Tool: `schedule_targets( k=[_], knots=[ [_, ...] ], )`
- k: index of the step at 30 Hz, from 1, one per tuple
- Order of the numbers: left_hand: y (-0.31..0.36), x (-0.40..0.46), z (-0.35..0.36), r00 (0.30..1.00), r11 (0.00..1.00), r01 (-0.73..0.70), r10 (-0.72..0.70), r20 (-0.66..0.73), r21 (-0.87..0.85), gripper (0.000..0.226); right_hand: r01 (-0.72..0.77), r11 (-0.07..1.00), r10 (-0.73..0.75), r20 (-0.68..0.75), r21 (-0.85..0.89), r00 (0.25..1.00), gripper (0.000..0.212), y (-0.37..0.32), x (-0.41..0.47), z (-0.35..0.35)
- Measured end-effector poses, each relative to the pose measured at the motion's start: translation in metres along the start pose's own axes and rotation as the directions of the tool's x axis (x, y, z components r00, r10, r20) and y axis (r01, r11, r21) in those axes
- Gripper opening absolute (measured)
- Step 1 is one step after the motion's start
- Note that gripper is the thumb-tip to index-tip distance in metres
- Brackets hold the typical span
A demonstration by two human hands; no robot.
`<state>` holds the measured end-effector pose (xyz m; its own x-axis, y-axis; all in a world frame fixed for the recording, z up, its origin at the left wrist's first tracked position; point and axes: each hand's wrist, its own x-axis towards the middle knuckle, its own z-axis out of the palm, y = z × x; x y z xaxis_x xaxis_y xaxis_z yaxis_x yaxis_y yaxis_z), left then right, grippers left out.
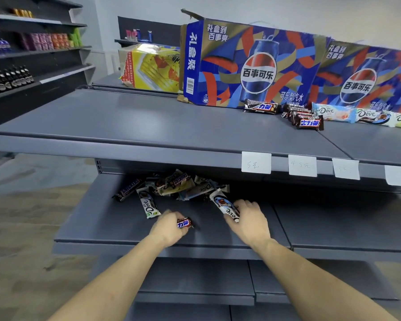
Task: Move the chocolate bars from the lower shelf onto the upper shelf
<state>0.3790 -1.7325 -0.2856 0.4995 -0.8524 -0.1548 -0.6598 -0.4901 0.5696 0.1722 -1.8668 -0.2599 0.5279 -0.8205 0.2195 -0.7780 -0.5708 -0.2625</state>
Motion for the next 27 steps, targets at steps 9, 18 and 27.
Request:
schedule_targets(
  k=[9,18,27],
  knots=[
    [-0.005,-0.007,-0.008,0.985,0.989,-0.139,0.142,-0.101,0.043,0.040,-0.193,0.908,0.123,0.204,0.373,0.971,0.038,-0.012,0.001,0.016],
    [-0.013,-0.005,-0.015,0.969,0.969,-0.208,0.222,-0.109,0.132,0.032,-0.363,0.841,0.234,0.334,0.401,0.913,0.044,-0.026,0.004,0.046],
    [-0.023,-0.001,-0.019,0.971,0.968,-0.204,0.218,-0.093,0.143,0.032,-0.350,0.806,0.185,0.358,0.477,0.915,0.042,-0.036,0.010,0.049]
  ],
)
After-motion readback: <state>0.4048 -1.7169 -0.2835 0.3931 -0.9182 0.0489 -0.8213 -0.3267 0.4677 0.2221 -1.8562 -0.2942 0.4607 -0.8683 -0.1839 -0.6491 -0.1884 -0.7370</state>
